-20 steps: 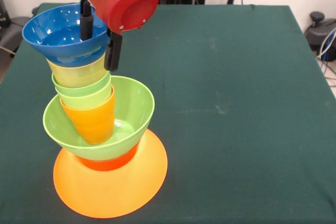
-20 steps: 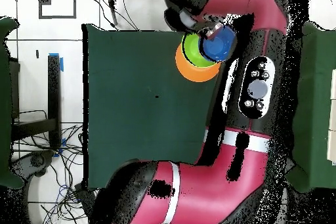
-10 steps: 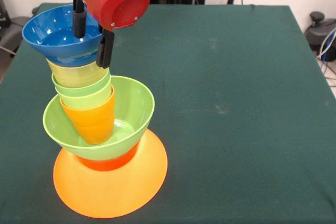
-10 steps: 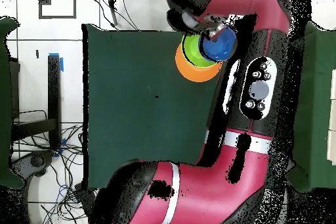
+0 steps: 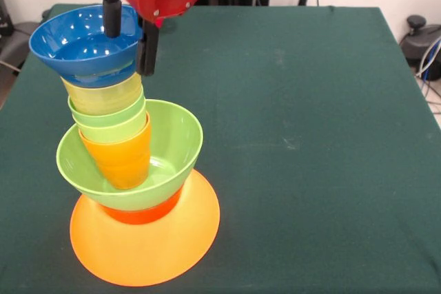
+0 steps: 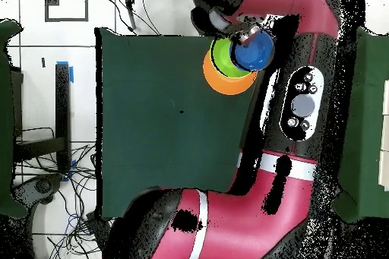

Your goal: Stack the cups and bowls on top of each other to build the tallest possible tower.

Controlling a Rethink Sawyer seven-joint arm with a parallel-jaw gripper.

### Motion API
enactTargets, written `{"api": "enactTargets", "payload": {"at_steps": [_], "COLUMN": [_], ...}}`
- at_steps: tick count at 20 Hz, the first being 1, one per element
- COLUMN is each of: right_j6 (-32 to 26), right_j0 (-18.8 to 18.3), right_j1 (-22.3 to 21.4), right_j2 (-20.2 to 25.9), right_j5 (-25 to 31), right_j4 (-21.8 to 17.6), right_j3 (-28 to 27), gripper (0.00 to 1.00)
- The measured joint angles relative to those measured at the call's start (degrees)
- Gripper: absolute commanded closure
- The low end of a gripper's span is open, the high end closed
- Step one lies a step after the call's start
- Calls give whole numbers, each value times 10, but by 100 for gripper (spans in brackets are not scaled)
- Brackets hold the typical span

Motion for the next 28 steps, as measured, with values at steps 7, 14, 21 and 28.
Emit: {"api": "enactTargets", "payload": {"at_steps": [7,14,21,28], "right_j6": [0,0,0,0], "right_j0": [0,0,4,14], "right_j1": [-39,-107,-178,-243], "right_j2": [-10,-37,-64,-87], "right_j5": [0,-4,-51,-197], "right_j4": [26,55,83,101], "right_j3": [26,117,239,389], "gripper": [0,0,0,0]}}
